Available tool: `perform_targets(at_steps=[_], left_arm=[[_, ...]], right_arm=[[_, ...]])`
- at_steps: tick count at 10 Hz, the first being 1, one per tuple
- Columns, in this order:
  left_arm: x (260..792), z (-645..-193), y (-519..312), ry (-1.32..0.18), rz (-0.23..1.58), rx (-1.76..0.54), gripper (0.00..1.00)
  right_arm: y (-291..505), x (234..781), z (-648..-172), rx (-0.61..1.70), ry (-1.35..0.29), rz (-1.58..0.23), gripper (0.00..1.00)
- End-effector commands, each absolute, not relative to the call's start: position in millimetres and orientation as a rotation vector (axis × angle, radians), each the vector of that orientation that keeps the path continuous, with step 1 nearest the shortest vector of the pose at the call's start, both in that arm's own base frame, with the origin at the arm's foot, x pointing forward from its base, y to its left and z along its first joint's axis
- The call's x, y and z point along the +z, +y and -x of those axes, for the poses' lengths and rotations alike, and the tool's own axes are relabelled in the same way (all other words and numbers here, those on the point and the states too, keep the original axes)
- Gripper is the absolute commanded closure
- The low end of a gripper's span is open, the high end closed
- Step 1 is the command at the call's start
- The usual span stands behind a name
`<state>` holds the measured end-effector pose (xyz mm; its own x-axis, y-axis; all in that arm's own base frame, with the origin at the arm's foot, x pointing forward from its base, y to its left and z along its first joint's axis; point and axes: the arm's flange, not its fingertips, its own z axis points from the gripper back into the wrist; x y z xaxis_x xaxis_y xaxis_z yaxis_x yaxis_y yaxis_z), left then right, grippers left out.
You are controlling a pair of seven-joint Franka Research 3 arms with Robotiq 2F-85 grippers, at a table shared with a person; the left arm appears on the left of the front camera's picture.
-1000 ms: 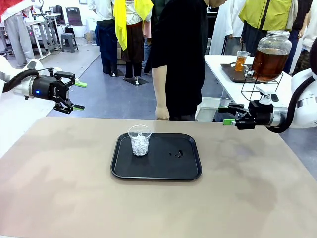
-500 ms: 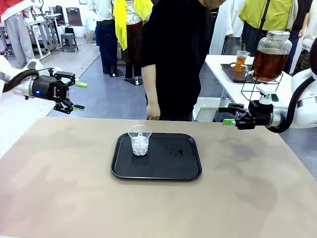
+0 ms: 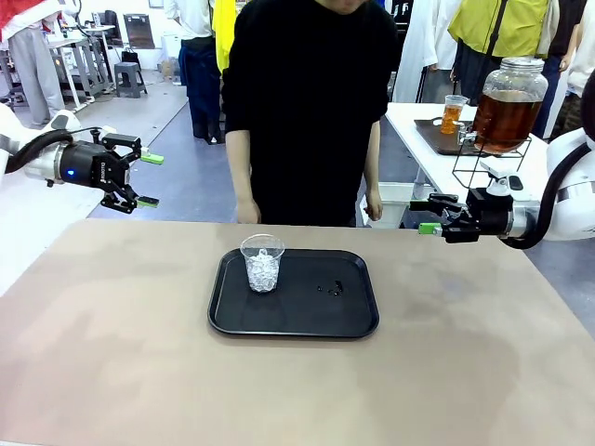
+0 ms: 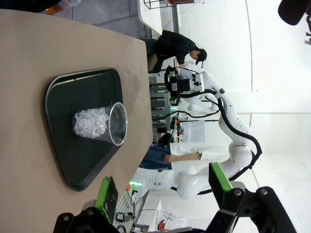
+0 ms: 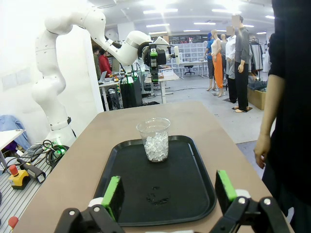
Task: Pour the drink into the iced cup.
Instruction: Pick up the iced cup indicated by the human and present it to them.
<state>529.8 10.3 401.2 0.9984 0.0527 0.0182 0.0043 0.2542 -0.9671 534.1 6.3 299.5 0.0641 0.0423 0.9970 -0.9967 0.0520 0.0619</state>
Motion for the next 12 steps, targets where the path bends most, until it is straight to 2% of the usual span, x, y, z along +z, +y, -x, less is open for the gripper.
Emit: perform_targets(at_steps=[1, 12], left_arm=[[402.2, -528.3, 9.8, -0.052, 1.312, 0.035, 0.00], [402.2, -528.3, 9.8, -0.052, 1.312, 0.035, 0.00]], right_arm=[[8.7, 302.7, -535.7, 1.152, -1.154, -1.170, 0.00], [8.7, 302.7, -535.7, 1.152, -1.154, -1.170, 0.00]])
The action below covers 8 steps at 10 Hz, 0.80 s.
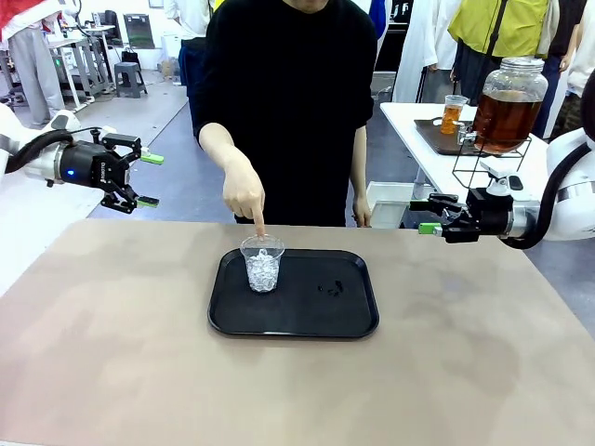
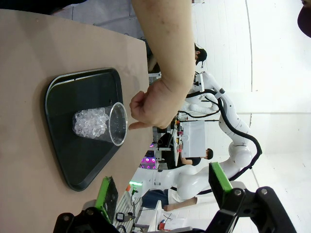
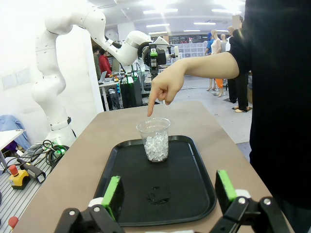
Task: Pour the drink into the iced cup.
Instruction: Pick up the iced cup indicated by the human and present it to them.
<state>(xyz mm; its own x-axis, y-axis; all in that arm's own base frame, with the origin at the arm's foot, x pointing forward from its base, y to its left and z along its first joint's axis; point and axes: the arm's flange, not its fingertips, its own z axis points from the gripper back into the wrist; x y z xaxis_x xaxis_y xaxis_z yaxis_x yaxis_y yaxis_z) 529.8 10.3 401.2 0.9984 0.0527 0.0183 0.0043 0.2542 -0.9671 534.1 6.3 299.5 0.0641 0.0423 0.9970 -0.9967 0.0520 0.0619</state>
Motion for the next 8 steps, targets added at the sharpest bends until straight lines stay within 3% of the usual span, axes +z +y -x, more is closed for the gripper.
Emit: perform_targets(at_steps=[1, 8], left_arm=[[402.2, -528.3, 9.8, -0.052, 1.312, 0.035, 0.00], [402.2, -528.3, 9.8, -0.052, 1.312, 0.035, 0.00]], right_arm=[[8.7, 302.7, -535.7, 1.152, -1.154, -1.170, 0.00], [8.7, 302.7, -535.7, 1.152, -1.154, -1.170, 0.00]])
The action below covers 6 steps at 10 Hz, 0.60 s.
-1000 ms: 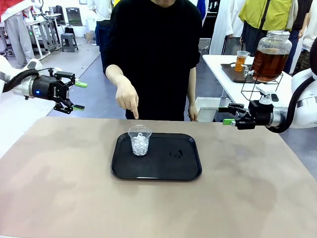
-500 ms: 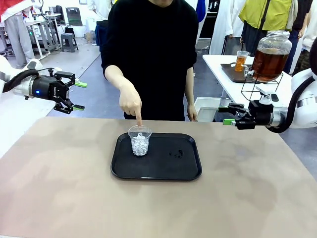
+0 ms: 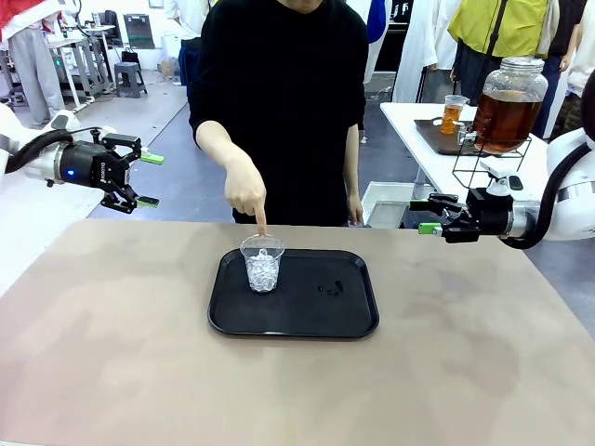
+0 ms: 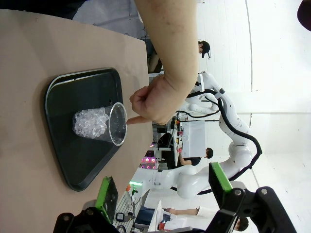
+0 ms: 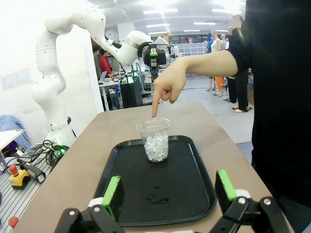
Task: Pour the drink into the iced cup.
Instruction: Pick up the iced cup indicated by the human and present it to them.
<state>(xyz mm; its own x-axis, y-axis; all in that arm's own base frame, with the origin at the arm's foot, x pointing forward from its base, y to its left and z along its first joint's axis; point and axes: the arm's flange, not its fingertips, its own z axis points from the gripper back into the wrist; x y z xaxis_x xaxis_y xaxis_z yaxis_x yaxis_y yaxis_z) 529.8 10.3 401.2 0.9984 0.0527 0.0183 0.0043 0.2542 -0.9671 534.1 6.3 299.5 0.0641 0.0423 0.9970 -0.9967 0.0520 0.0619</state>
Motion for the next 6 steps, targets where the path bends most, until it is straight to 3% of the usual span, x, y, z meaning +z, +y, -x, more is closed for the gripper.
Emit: perform_targets(at_steps=[1, 6], left_arm=[[402.2, -528.3, 9.8, -0.052, 1.312, 0.035, 0.00], [402.2, -528.3, 9.8, -0.052, 1.312, 0.035, 0.00]], right_arm=[[8.7, 302.7, -535.7, 1.152, -1.154, -1.170, 0.00], [8.7, 302.7, -535.7, 1.152, -1.154, -1.170, 0.00]])
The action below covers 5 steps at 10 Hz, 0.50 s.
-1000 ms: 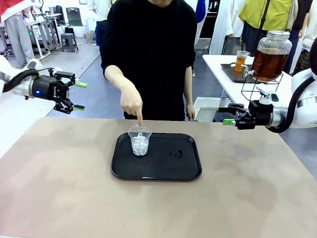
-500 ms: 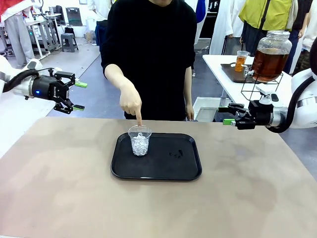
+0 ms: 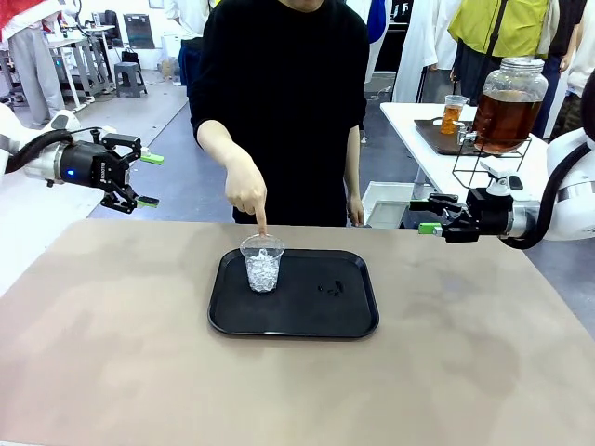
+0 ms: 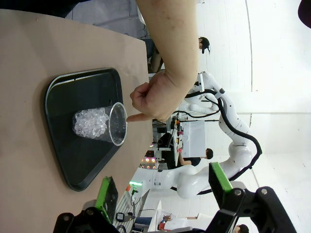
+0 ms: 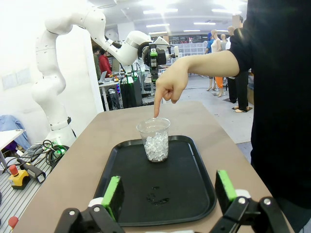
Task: Pour the drink into the iced cup.
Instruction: Pick up the iced cup indicated by the human and present it to them.
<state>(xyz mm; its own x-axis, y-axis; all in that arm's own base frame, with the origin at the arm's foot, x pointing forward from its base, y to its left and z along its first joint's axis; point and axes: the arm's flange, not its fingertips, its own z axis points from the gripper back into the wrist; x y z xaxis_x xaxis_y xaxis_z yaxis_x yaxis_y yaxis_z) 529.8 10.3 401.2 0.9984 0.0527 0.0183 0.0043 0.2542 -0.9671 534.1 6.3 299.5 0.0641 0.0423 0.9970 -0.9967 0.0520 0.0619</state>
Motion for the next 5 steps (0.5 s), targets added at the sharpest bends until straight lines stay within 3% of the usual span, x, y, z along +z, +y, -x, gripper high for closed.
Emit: perform_targets(at_steps=[1, 5], left_arm=[[401.2, -529.8, 10.3, -0.050, 1.314, 0.033, 0.00], [408.5, -533.6, 6.9, -0.195, 1.337, -0.346, 0.00]], right_arm=[[8.7, 302.7, -535.7, 1.152, -1.154, -1.170, 0.00], [8.7, 302.7, -535.7, 1.152, -1.154, -1.170, 0.00]])
